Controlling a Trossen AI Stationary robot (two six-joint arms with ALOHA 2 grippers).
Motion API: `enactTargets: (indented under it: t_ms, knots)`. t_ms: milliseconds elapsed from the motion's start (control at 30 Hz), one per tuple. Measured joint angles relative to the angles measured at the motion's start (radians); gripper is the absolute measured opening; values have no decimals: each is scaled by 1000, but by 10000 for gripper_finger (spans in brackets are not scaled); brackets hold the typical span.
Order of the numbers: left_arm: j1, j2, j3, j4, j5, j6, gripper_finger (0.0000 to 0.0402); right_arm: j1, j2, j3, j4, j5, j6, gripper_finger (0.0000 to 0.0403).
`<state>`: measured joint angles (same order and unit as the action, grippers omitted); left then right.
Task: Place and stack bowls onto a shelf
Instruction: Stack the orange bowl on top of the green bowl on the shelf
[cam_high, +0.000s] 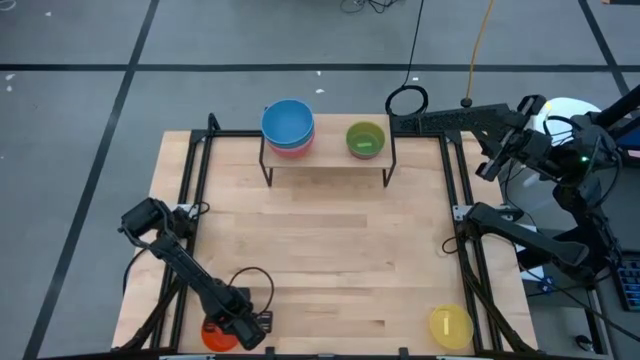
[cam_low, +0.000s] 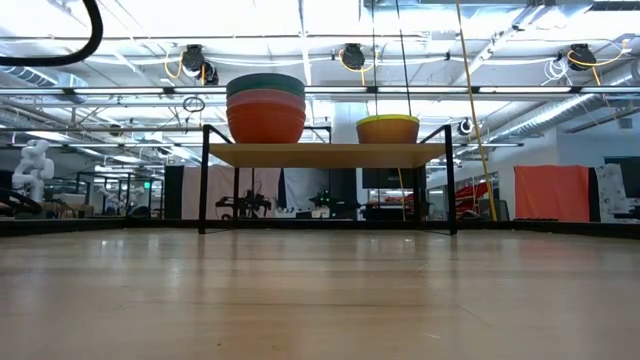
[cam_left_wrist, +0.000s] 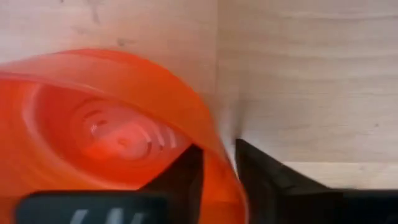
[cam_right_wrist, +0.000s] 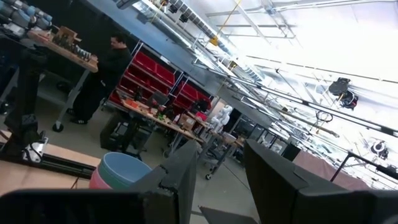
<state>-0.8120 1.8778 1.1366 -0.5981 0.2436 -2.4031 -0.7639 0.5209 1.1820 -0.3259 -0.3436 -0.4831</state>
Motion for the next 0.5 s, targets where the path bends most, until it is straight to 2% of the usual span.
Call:
enactTargets:
  t_ms: [133, 267, 500]
  knots:
    - [2, -1, 2, -6, 7, 53, 16, 0, 0, 0, -12, 0, 0, 125]
    - [29, -1, 2, -9, 23, 148, 8, 0, 0, 0, -75, -2, 0, 125]
    - [143, -4, 1, -16, 81, 500, 5, 0, 0, 0, -166, -3, 0, 125]
